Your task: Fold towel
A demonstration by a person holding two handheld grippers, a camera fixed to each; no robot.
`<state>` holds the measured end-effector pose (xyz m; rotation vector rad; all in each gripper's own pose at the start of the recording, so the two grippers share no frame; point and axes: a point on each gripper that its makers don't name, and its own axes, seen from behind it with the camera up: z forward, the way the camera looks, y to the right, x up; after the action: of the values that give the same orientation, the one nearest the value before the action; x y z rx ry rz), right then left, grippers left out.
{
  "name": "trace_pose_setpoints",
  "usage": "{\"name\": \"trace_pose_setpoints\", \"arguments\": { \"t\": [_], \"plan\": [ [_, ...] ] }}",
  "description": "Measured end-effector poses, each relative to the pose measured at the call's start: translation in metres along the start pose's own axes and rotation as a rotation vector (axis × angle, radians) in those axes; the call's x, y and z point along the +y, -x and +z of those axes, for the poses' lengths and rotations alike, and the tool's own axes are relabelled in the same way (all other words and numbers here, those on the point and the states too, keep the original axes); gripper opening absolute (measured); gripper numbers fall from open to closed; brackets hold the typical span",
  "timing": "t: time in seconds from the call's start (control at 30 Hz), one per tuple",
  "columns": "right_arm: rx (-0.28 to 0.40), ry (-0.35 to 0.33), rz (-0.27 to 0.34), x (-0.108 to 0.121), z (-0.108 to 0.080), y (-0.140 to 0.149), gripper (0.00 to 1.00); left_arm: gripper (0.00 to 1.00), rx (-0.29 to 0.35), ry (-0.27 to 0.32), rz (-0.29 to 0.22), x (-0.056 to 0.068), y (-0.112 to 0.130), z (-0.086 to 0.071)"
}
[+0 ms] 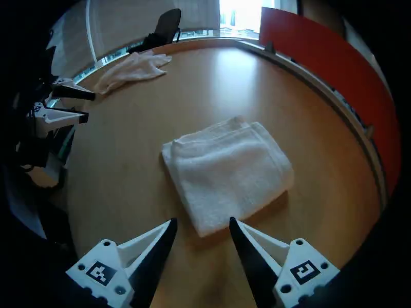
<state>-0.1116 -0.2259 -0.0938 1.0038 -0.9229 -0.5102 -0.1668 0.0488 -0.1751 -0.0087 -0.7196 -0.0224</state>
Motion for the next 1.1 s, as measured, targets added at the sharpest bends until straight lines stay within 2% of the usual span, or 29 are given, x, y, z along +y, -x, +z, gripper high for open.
{"name": "trace_pose_setpoints", "arguments": {
  "t": [0.17, 0.33, 0.43, 0.6, 0.83, 1.1],
  "plan": [
    [-0.014, 0.005, 0.011, -0.001, 0.001, 0.011, 0.74, 0.95, 0.0, -0.001, 0.001, 0.0, -0.001, 0.0],
    [-0.02, 0.011, 0.022, -0.002, 0.005, 0.016, 0.65, 0.95, 0.0, -0.003, 0.001, -0.001, -0.001, -0.001],
    [-0.021, 0.013, 0.029, -0.002, 0.007, 0.016, 0.57, 0.95, 0.0, -0.004, 0.002, -0.002, -0.001, -0.001],
    [-0.02, 0.02, 0.044, -0.002, 0.011, 0.016, 0.37, 0.95, 0.0, -0.002, 0.004, -0.001, -0.002, 0.0],
    [-0.021, 0.028, 0.052, 0.0, 0.013, 0.016, 0.36, 0.95, 0.0, 0.001, 0.007, -0.001, -0.002, 0.002],
    [-0.015, 0.034, 0.06, 0.001, 0.013, 0.018, 0.2, 0.95, -0.001, 0.001, 0.006, -0.001, -0.002, 0.002]
  ]
}}
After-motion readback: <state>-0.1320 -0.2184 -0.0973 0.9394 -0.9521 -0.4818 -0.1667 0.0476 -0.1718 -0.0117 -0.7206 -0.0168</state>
